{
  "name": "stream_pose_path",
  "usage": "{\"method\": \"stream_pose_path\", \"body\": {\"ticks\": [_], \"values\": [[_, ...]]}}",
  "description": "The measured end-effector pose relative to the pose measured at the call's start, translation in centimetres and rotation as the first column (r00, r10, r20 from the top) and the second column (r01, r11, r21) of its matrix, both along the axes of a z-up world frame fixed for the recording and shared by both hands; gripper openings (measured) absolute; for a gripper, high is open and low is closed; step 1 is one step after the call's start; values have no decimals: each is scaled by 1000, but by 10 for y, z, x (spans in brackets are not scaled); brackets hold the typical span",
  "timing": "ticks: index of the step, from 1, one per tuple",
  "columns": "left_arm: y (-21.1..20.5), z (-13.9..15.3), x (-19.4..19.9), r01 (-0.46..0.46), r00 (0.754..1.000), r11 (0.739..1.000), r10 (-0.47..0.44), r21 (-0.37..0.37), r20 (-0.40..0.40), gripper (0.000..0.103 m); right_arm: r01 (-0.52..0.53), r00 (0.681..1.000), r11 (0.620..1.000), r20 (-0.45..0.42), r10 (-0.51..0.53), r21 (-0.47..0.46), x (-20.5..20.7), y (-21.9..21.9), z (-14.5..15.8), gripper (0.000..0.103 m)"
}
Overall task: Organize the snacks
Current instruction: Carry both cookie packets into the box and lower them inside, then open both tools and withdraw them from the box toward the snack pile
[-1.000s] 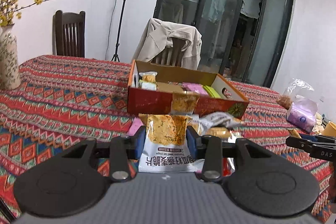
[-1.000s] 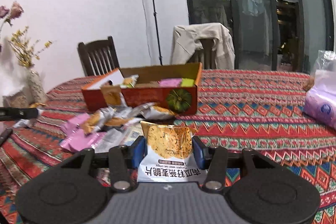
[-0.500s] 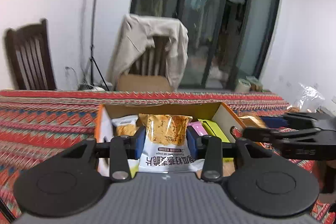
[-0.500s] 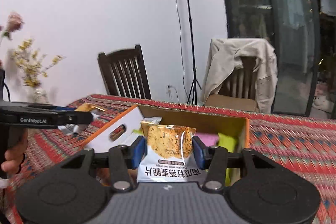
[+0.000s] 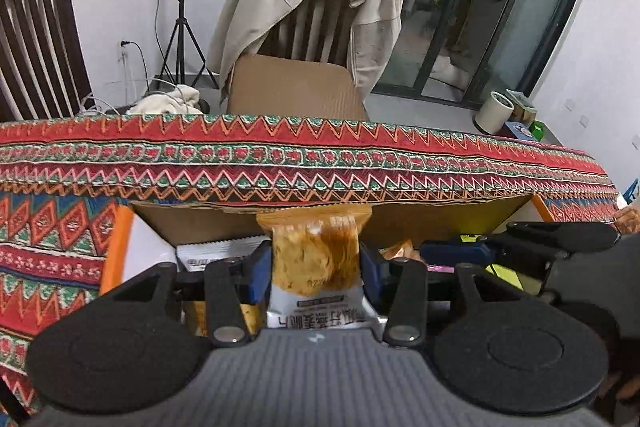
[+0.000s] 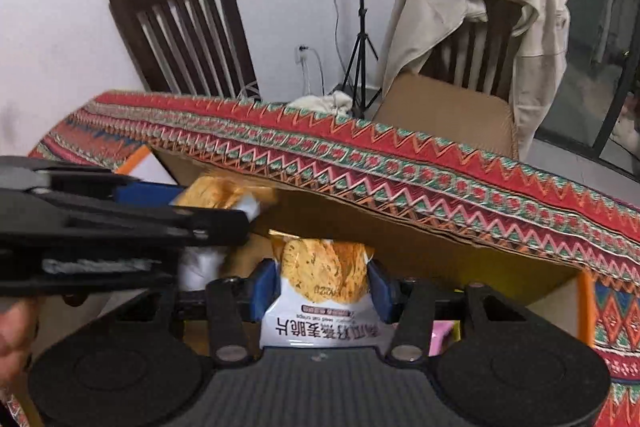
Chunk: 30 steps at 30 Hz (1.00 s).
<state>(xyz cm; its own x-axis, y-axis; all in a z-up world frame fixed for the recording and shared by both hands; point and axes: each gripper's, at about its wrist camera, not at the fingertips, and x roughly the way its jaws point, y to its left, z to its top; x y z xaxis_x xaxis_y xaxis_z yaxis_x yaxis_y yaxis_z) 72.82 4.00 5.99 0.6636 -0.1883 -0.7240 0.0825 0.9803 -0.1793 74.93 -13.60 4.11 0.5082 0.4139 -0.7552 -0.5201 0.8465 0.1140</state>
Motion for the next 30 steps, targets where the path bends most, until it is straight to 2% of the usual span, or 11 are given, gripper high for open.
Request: {"method": "stream_pose_path", "body": {"ticks": [1, 5, 12, 16, 21, 26, 30], "values": [[0, 0, -2, 3, 1000, 1000, -3, 4, 3, 47, -10, 1000, 1000, -6, 10, -5, 0, 4, -3, 58], [5, 7, -12, 1, 1000, 1000, -2, 24, 19, 49, -40, 999, 999, 19, 40, -4, -13, 7, 4, 61], [15, 48, -68, 5, 997, 998, -10, 66, 73, 64, -19, 994, 1000, 110, 20, -10, -44, -28, 46, 69], [20, 84, -119, 14, 991, 995, -27, 98, 130, 69, -10, 985, 1000, 174, 15, -30, -83, -56, 80, 72], [25, 127, -194, 33, 976, 993, -56, 113, 212, 82, 6, 967, 999, 255, 7, -47, -142, -92, 124, 79], [25, 152, -278, 59, 948, 991, -93, 118, 305, 88, 3, 942, 1000, 336, 3, -17, -211, -128, 158, 86], [26, 162, -340, 56, 921, 994, -88, 95, 381, 96, 3, 925, 999, 380, -16, 34, -264, -154, 173, 91]]}}
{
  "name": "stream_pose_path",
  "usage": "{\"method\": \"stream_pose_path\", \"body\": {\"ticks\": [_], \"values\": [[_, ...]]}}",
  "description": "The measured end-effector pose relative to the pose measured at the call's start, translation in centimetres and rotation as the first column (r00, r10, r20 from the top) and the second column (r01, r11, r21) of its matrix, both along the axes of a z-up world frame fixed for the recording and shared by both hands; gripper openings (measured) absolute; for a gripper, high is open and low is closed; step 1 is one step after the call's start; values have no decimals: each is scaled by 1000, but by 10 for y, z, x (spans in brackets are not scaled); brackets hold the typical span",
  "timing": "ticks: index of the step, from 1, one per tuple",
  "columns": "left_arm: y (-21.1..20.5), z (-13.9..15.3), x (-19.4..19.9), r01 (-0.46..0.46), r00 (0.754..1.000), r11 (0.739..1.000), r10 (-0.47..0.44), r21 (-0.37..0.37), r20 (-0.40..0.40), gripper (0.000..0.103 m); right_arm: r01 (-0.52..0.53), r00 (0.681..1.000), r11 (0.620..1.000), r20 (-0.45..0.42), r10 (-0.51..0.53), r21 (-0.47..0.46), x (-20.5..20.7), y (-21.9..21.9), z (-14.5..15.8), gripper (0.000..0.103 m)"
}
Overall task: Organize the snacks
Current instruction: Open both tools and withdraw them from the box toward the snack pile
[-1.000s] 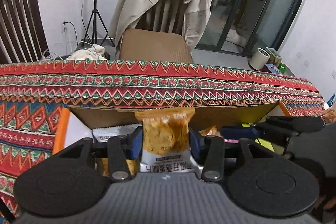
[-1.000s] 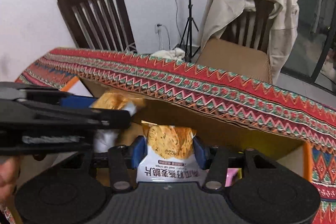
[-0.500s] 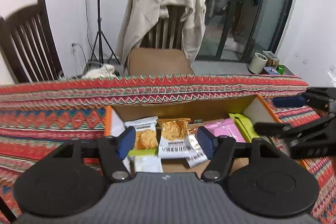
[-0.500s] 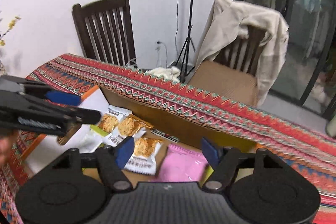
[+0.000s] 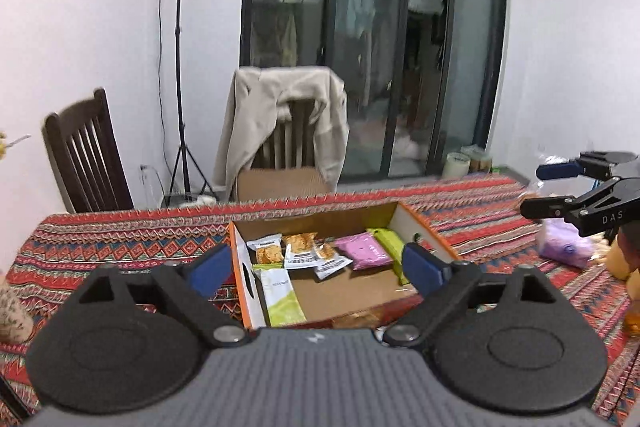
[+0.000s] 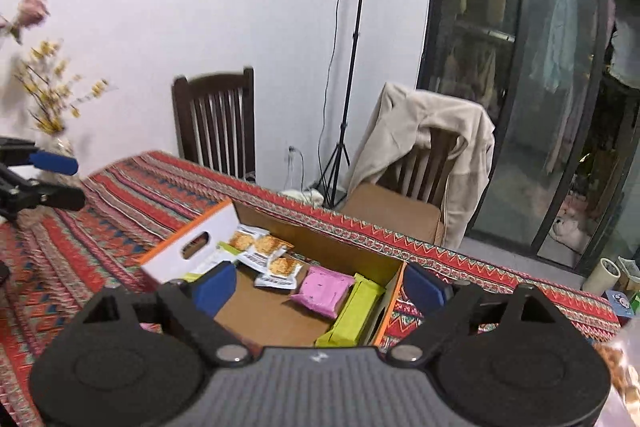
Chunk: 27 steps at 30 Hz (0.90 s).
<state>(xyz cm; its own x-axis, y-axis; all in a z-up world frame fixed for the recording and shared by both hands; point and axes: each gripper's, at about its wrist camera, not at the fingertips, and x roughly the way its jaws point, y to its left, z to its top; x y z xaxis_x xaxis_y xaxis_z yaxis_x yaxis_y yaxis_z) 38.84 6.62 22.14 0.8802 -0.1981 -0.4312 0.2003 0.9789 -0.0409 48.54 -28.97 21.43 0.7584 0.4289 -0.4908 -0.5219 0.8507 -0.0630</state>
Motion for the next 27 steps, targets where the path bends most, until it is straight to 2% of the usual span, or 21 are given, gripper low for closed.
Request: {"method": "stream_pose_path", "body": {"ticks": [5, 8, 11, 15, 19, 22, 24, 27], "values": [[-3, -2, -73, -7, 995, 1000, 8, -9, 98, 100, -4, 997, 997, 71, -1, 74, -72, -28, 6, 95], [-8, -13, -111, -29, 986, 1000, 29, 1, 161, 102, 4, 993, 995, 120, -15, 95, -115, -39, 1, 102], [-14, -29, -141, -44, 978, 999, 40, 16, 207, 103, 4, 988, 994, 152, -21, 112, -154, -44, -11, 103], [-20, -54, -167, -76, 971, 997, 71, 15, 227, 103, -34, 986, 992, 165, 14, 123, -196, -46, -43, 103], [-21, -90, -186, -137, 968, 990, 140, -26, 210, 103, 8, 989, 991, 147, -28, 135, -222, -39, -79, 103], [-14, -116, -190, -147, 978, 985, 159, -88, 137, 103, 46, 992, 986, 106, -64, 162, -235, -40, -112, 103], [-9, -130, -190, -155, 983, 985, 162, -78, 90, 103, 78, 994, 981, 66, -91, 179, -239, -42, -134, 103], [-3, -144, -188, -179, 983, 983, 181, -46, 42, 103, 103, 995, 972, -42, -96, 210, -243, -45, -163, 103]]}}
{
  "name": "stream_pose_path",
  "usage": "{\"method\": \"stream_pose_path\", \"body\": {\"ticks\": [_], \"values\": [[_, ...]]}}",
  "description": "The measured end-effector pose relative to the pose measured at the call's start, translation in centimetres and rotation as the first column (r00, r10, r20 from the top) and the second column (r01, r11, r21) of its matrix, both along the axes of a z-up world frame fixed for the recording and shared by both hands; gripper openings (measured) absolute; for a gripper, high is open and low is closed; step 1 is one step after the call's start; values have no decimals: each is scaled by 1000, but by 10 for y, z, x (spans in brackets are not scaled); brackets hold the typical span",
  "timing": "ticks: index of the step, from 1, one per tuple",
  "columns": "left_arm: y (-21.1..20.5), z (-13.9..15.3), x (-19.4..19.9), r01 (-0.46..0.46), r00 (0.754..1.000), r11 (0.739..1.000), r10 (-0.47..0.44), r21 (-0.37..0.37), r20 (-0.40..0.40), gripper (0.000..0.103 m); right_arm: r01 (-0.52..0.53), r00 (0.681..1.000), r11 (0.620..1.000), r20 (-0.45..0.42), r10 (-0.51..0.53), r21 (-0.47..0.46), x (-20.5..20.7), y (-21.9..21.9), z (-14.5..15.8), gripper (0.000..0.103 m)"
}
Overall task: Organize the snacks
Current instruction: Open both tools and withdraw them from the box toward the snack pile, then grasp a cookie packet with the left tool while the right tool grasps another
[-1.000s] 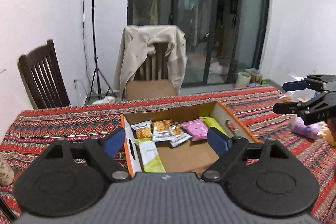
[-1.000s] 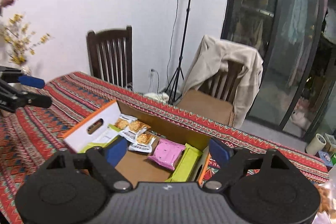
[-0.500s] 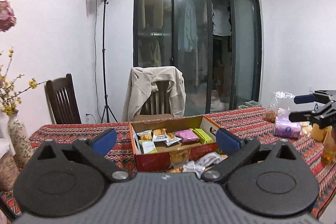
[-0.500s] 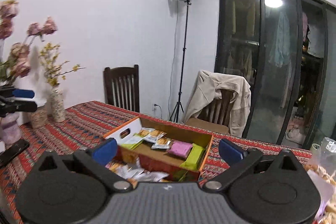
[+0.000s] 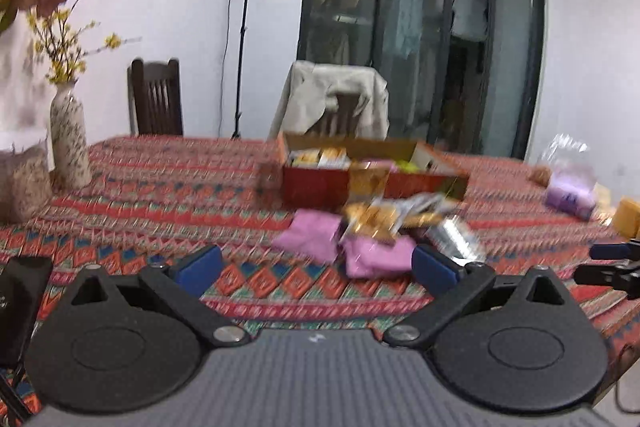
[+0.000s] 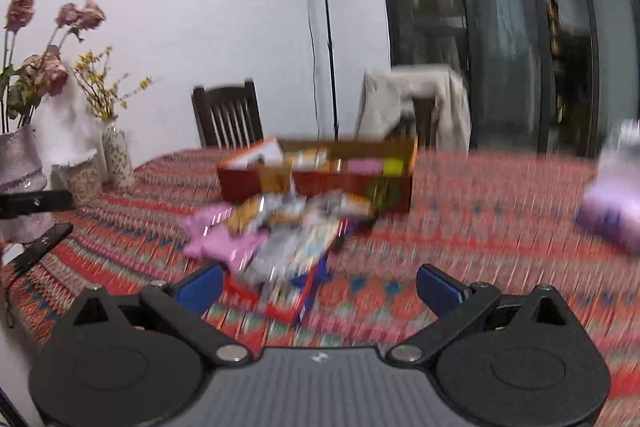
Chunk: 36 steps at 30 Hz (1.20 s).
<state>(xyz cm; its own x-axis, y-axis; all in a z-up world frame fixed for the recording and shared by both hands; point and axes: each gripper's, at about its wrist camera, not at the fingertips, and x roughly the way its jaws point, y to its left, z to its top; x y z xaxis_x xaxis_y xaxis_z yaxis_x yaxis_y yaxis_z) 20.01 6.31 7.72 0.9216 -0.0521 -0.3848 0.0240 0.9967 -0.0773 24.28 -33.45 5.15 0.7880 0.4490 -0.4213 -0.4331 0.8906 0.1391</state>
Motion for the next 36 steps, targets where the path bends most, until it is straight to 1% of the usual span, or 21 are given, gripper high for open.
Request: {"method": "stream_pose_path", "body": {"ticks": [2, 5, 8, 13, 16, 19, 21, 23, 24, 27, 29, 31, 32, 33, 34, 35, 36], "values": [[4, -6, 4, 5, 1000, 1000, -5, -14, -16, 103, 1, 999, 1000, -45, -1, -8, -3, 1, -13, 103], [5, -11, 17, 12, 999, 999, -14, -40, -39, 103, 29, 997, 999, -65, -31, -25, -8, -2, -23, 103], [-3, -17, 35, 23, 996, 999, -25, -23, -83, 103, 48, 995, 999, -85, -49, -6, -3, -6, -24, 103], [-12, -26, 65, 46, 992, 999, -48, -20, -119, 103, 67, 994, 998, -83, -67, -3, 16, -5, -22, 103], [-23, -26, 91, 76, 988, 997, -74, 7, -134, 102, 68, 994, 998, -90, -68, 2, 36, -3, -20, 103], [-38, -25, 120, 137, 983, 990, -131, 36, -127, 93, 76, 993, 997, -91, -77, -16, 60, 2, -16, 103], [-48, -26, 142, 177, 976, 982, -168, 58, -138, 83, 75, 994, 997, -72, -78, -35, 75, 6, -11, 103], [-57, -29, 165, 216, 967, 974, -204, 70, -153, 78, 60, 996, 998, -60, -62, -33, 92, 8, -6, 103], [-61, -31, 176, 227, 963, 971, -213, 72, -165, 76, 54, 997, 998, -61, -56, -30, 102, 9, -4, 103], [-69, -39, 207, 252, 950, 966, -234, 63, -204, 76, 47, 997, 999, -68, -48, -9, 134, 14, 0, 103], [-69, -45, 223, 259, 942, 965, -244, 39, -230, 75, 44, 995, 999, -93, -43, 14, 159, 18, -2, 102], [-64, -53, 232, 271, 931, 963, -263, -3, -254, 72, 27, 995, 999, -100, -24, 30, 180, 22, -6, 101], [-61, -56, 234, 270, 928, 963, -265, -18, -262, 67, 14, 994, 999, -105, -10, 29, 192, 26, -9, 101], [-60, -57, 233, 270, 930, 963, -264, -13, -255, 55, 3, 994, 1000, -111, -1, 22, 203, 31, -12, 99], [-58, -58, 232, 270, 932, 963, -262, -2, -249, 50, -8, 993, 1000, -119, 9, 15, 213, 36, -14, 97], [-56, -58, 232, 268, 933, 963, -262, -10, -247, 48, -22, 991, 1000, -132, 24, 14, 224, 41, -18, 96], [-52, -57, 232, 266, 932, 963, -268, -41, -243, 46, -37, 989, 999, -143, 39, 17, 233, 45, -21, 96]]}}
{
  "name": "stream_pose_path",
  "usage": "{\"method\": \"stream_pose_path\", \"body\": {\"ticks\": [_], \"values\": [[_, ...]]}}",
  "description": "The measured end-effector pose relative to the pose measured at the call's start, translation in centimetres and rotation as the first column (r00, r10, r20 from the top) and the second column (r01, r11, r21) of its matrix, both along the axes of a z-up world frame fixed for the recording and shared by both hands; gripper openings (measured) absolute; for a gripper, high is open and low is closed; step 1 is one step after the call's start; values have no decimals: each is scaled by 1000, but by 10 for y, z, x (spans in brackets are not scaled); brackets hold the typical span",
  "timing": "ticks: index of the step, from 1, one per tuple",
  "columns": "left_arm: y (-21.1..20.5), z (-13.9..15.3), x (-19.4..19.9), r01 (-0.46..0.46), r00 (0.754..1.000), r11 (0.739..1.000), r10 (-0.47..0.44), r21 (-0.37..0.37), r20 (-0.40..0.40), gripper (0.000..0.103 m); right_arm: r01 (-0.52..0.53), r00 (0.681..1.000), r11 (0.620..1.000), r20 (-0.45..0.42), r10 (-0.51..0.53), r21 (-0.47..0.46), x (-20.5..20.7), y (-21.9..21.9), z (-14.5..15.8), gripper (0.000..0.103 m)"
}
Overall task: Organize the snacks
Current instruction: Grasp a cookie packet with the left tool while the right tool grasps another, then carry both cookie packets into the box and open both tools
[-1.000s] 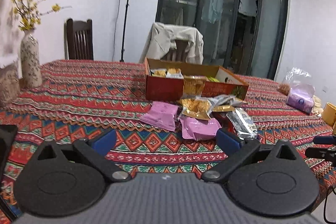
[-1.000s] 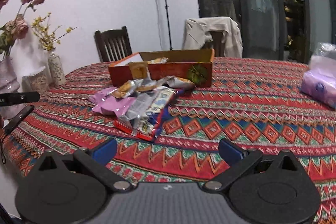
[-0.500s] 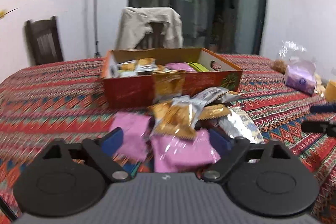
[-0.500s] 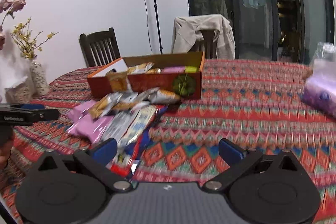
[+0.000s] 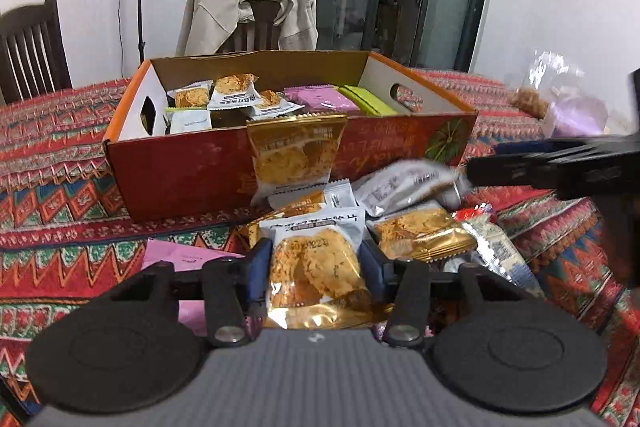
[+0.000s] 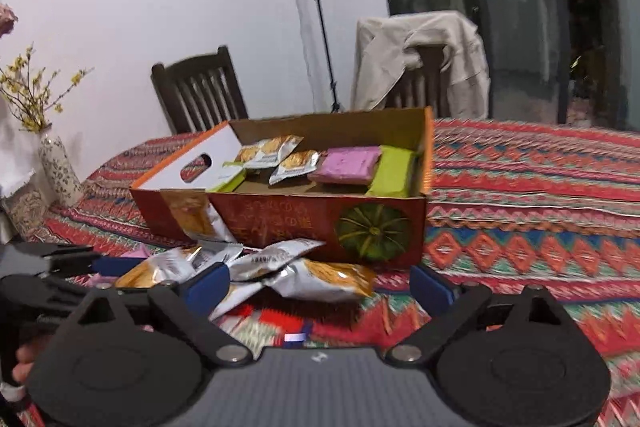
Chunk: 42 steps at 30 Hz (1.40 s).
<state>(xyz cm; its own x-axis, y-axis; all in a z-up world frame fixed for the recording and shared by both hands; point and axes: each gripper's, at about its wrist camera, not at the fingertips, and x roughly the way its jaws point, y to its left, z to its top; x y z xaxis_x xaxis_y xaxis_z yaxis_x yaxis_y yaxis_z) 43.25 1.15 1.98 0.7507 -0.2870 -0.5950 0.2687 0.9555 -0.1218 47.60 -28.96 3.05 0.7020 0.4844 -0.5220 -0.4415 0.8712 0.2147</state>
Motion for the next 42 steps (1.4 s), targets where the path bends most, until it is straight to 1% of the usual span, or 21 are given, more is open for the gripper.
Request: {"method": "stream_pose_path", "body": {"ticks": [2, 4, 6, 8, 10, 11, 12, 13, 15, 17, 20, 22, 25, 27, 29, 32, 35, 36, 39, 40, 42], "values": [[5, 0, 2, -12, 1000, 999, 12, -34, -10, 45, -41, 999, 999, -6, 41, 1, 15, 10, -5, 94], [11, 0, 2, -20, 1000, 998, 19, -53, -17, 45, -76, 997, 997, 8, 76, -33, 26, 22, -9, 90], [14, 2, 1, -37, 999, 997, 36, -62, -21, 44, -99, 995, 991, 14, 101, -87, 32, 32, -17, 89], [17, 3, 2, -57, 998, 996, 55, -65, -27, 44, -85, 996, 989, 4, 87, -123, 34, 35, -25, 88], [20, 2, 3, -66, 997, 995, 63, -72, -41, 44, -82, 997, 992, -25, 80, -92, 34, 27, -30, 87], [21, 2, 3, -68, 997, 995, 65, -74, -45, 44, -82, 996, 994, -51, 79, -65, 35, 22, -32, 86], [21, 2, 2, -70, 997, 995, 67, -74, -45, 44, -79, 995, 995, -72, 75, -52, 37, 18, -34, 81], [21, 2, 2, -72, 997, 995, 69, -71, -42, 44, -72, 994, 996, -85, 68, -44, 37, 14, -35, 80], [20, 3, 1, -73, 997, 995, 71, -64, -33, 44, -61, 995, 997, -81, 57, -39, 35, 10, -36, 75], [20, 4, 0, -83, 996, 995, 81, -64, -30, 44, -56, 995, 998, -82, 53, -35, 34, 7, -36, 75], [23, 8, -4, -103, 995, 992, 102, -79, -25, 44, -49, 995, 998, -92, 45, -43, 30, 3, -33, 70], [24, 13, -10, -112, 994, 990, 111, -89, -18, 44, -34, 995, 998, -97, 29, -51, 25, -3, -30, 63], [23, 19, -24, -114, 993, 989, 115, -99, 3, 44, 13, 996, 994, -84, -22, -106, 8, -12, -27, 58], [19, 20, -35, -118, 993, 988, 118, -104, 1, 44, 38, 995, 995, -88, -46, -88, -7, -23, -28, 57], [16, 19, -47, -118, 993, 986, 118, -116, -10, 44, 71, 993, 993, -82, -79, -93, -22, -32, -28, 56], [10, 21, -66, -118, 993, 986, 117, -120, -14, 44, 128, 989, 981, -55, -137, -145, -45, -39, -25, 54], [6, 24, -83, -115, 993, 988, 115, -102, -8, 44, 134, 988, 971, -45, -146, -198, -68, -43, -22, 55], [5, 24, -87, -117, 993, 988, 117, -97, -7, 44, 125, 989, 970, -49, -138, -206, -75, -42, -21, 58], [5, 25, -95, -136, 991, 987, 136, -80, -8, 44, 110, 992, 969, -42, -122, -219, -87, -35, -24, 59], [5, 27, -98, -141, 990, 987, 141, -74, -6, 44, 113, 991, 969, -45, -126, -220, -86, -33, -26, 61], [5, 30, -105, -143, 989, 988, 144, -64, 12, 44, 144, 988, 957, -19, -154, -252, -88, -27, -30, 69]]}}
